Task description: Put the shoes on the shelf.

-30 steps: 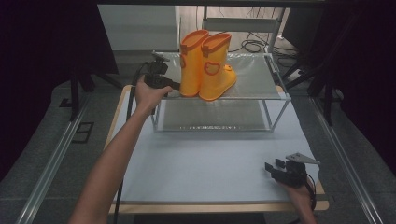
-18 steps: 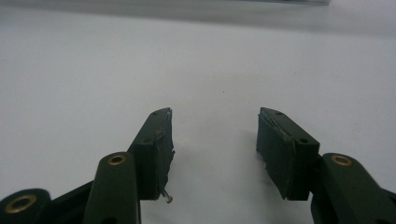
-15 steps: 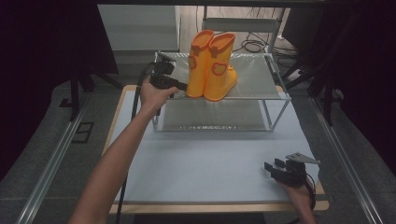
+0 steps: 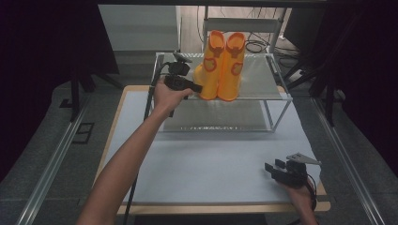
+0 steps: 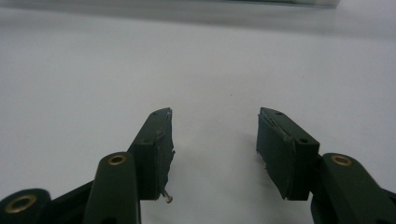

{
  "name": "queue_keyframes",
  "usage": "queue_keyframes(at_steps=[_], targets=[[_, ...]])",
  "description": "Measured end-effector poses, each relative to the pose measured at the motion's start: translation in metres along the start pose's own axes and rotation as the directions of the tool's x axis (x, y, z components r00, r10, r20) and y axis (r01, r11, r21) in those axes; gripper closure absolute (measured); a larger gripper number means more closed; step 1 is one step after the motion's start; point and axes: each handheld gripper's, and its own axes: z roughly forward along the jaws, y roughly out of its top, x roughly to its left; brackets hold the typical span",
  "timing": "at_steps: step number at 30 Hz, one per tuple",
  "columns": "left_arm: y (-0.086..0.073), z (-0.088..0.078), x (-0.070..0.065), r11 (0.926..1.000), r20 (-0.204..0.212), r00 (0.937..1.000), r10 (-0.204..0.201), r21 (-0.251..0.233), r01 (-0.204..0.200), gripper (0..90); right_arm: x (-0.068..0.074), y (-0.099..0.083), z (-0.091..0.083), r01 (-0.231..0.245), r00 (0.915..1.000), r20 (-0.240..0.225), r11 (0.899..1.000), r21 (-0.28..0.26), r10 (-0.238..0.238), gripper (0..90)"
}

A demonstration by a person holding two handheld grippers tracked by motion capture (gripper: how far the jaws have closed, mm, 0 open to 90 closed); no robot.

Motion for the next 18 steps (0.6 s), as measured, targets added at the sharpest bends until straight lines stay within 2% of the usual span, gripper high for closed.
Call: queue_keyframes(at_steps=[13,16,18], targets=[[0.002,0.005,-0.007,1.0000,-0.001,1.0000,0.001,0.002,-0.001,90.0,0.001,0.000,0.002,0.012,0.9999,-0.001,1.000,0.002,-0.012,45.5],[0.004,0.006,-0.010,1.0000,0.020,0.9998,-0.004,-0.006,0.004,90.0,0.002,0.000,0.003,0.014,0.9999,-0.005,1.000,0.006,-0.014,45.6],[0.005,0.007,-0.014,1.0000,0.018,0.9998,0.003,-0.007,-0.003,90.0,0.002,0.000,0.003,0.013,0.9999,-0.005,1.000,0.005,-0.013,45.6]])
